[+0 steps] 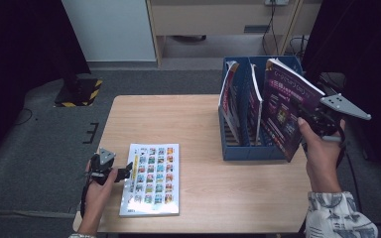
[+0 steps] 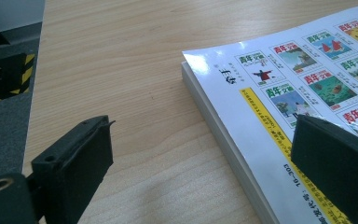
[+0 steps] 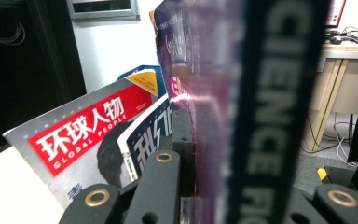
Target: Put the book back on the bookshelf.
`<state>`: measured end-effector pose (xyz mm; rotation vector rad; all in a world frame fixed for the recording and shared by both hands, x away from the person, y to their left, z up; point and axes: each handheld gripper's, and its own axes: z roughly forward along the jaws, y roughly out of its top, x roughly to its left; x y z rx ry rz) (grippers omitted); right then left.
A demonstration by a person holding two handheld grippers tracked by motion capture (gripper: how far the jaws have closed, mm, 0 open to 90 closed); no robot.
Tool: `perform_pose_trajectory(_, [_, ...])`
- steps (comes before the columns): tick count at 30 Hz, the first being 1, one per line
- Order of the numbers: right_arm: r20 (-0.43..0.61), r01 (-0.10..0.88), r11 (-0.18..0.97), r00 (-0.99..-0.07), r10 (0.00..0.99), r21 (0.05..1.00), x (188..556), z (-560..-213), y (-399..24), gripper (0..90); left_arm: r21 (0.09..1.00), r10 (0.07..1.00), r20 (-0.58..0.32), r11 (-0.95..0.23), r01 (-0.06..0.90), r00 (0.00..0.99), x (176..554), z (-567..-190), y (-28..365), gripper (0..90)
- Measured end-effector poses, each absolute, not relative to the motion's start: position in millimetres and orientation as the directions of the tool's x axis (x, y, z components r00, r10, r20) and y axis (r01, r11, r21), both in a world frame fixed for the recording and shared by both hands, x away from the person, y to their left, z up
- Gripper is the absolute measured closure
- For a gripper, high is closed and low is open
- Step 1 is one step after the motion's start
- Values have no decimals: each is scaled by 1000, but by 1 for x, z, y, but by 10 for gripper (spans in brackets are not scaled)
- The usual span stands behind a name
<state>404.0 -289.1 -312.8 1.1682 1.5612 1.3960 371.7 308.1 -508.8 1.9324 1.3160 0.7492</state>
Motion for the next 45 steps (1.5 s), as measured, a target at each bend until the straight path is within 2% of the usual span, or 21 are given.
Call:
perform_pose_trajectory(25, [77, 144, -38, -279, 957, 989, 453, -320, -259, 838, 793, 942, 83, -259, 552, 324, 372, -509, 308, 51])
perform_pose_trajectory(45, [74, 126, -41, -269, 960, 991, 475, -338, -258, 838, 792, 940, 83, -264, 550, 332, 373, -509, 307, 49])
